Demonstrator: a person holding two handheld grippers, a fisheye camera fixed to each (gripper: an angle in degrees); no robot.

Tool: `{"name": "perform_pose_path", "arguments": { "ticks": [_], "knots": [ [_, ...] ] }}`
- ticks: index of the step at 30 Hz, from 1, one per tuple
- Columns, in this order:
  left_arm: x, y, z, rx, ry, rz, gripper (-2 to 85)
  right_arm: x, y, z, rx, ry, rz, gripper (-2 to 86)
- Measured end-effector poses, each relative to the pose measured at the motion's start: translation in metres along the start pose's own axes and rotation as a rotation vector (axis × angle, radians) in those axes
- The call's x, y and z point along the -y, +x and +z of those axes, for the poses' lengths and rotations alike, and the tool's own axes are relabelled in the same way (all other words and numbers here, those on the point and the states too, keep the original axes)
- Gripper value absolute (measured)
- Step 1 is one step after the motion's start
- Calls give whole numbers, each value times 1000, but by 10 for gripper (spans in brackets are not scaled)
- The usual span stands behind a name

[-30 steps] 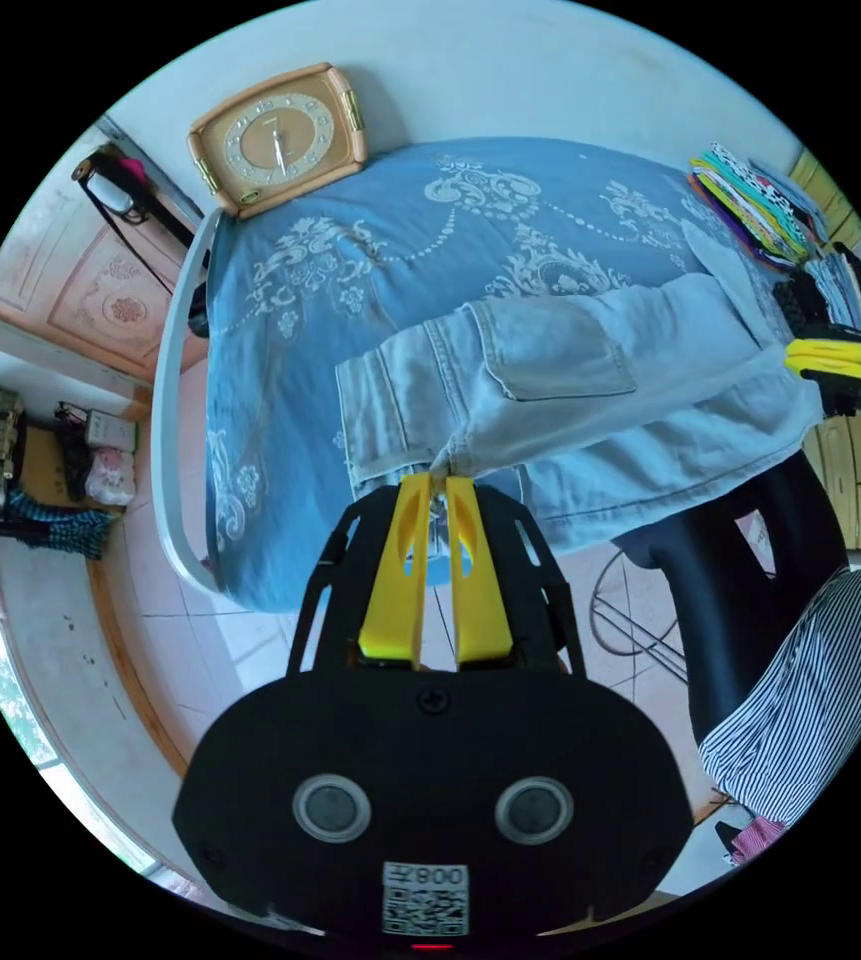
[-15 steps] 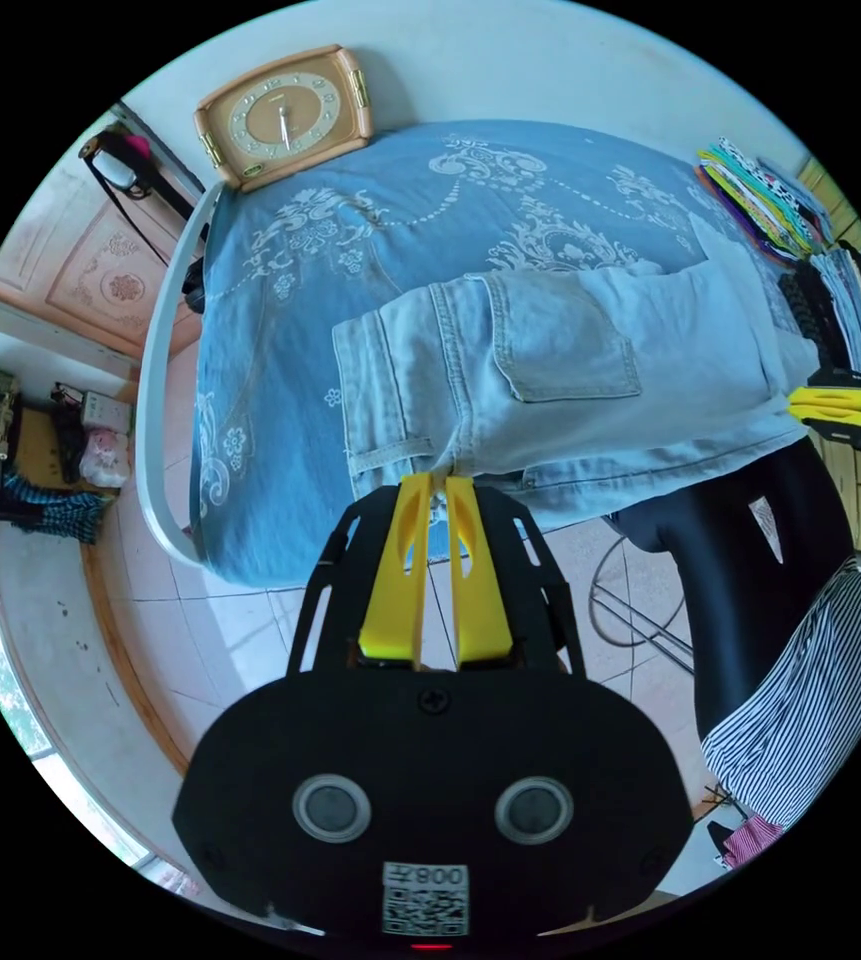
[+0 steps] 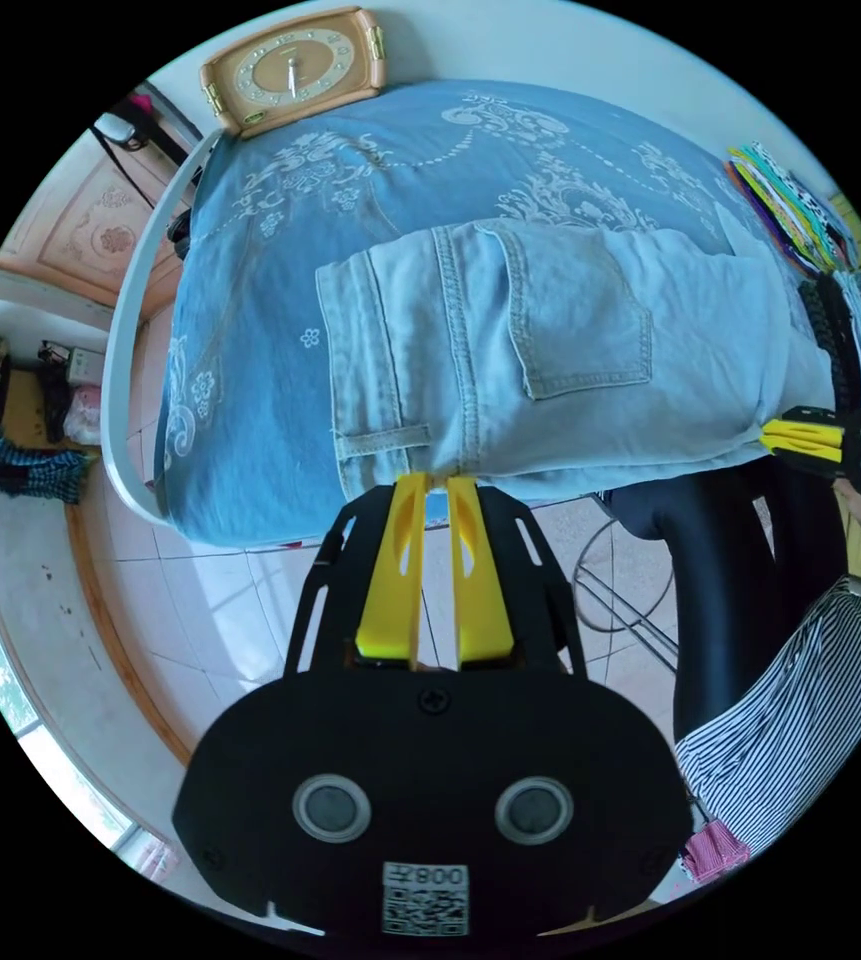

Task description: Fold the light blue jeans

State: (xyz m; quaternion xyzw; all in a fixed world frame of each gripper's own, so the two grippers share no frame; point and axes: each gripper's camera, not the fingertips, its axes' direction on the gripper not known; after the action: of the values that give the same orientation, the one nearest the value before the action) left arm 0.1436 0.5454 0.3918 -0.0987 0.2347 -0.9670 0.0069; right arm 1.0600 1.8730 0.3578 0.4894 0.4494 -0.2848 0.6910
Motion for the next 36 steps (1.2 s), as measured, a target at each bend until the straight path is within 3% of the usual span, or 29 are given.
{"name": "perform_pose_path", "arguments": {
  "ticks": [8,15,22,29,33,36],
  "knots": [
    [-40,11,14,87,63,-65,7,-3,24,30,81,18,57,26],
    [-53,80,43,-343,276,20,3,-20,46,57,158,90,130,30],
    [-6,210,118,-464,136,274,7,-50,74,75,291,180,211,31],
    [16,269,155,-505,85,383,14,-77,102,103,443,266,308,19],
    [20,300,197,-418,-57,451,8,-90,113,135,581,252,337,6],
    [14,306,217,-481,-45,411,8,-114,126,143,588,289,390,6]
  ]
}}
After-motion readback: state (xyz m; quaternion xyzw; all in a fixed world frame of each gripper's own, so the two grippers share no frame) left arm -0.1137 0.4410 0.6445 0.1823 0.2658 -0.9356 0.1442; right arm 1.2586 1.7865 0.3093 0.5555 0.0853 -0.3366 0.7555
